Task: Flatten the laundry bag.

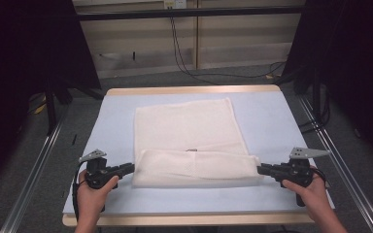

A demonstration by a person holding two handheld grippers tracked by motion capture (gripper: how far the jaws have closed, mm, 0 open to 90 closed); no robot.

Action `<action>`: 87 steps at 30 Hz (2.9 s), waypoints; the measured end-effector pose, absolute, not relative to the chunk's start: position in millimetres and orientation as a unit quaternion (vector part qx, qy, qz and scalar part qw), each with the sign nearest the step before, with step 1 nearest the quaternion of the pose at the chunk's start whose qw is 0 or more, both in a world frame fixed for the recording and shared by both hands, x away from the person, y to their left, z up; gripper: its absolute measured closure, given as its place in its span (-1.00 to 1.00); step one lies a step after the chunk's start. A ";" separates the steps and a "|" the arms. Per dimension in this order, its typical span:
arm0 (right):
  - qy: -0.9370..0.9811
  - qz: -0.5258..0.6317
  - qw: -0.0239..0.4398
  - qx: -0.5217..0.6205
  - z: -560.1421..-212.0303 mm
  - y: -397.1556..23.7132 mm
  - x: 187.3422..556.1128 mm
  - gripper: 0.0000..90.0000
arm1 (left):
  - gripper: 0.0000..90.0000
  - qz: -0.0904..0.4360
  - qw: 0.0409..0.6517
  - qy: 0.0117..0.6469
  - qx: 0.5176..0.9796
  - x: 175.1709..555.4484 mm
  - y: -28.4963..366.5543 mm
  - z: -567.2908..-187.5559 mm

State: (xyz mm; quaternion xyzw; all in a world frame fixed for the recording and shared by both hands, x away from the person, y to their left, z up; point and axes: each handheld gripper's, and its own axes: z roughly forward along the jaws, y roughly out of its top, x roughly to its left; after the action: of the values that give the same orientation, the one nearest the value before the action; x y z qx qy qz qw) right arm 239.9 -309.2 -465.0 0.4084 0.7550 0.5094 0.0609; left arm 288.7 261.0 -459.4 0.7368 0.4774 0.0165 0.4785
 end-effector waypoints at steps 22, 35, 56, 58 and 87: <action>0.725 0.502 0.102 0.461 -460.0 -332.0 251.6 0.70 | 0.86 -0.030 0.463 0.450 0.763 284.5 253.1 -465.4; 0.770 0.443 0.094 0.450 -478.2 -292.9 260.8 0.26 | 0.07 0.052 0.393 0.492 0.775 285.4 246.8 -470.1; 0.798 0.392 0.091 0.448 -484.2 -274.2 261.0 0.83 | 0.81 0.009 0.376 0.498 0.782 288.8 230.9 -476.1; 0.798 0.392 0.092 0.448 -484.1 -273.2 261.6 0.85 | 0.87 0.000 0.379 0.496 0.781 292.3 231.6 -476.6; 0.791 0.401 0.122 0.445 -482.8 -259.5 271.9 0.87 | 0.90 0.054 0.391 0.502 0.770 333.1 242.1 -474.2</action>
State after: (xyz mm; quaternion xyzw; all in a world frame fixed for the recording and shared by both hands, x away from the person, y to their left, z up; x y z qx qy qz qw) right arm 271.9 -259.5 -482.8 0.4448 0.7913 0.4014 0.1219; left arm 333.1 242.1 -474.2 0.7697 0.5017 0.0542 0.3911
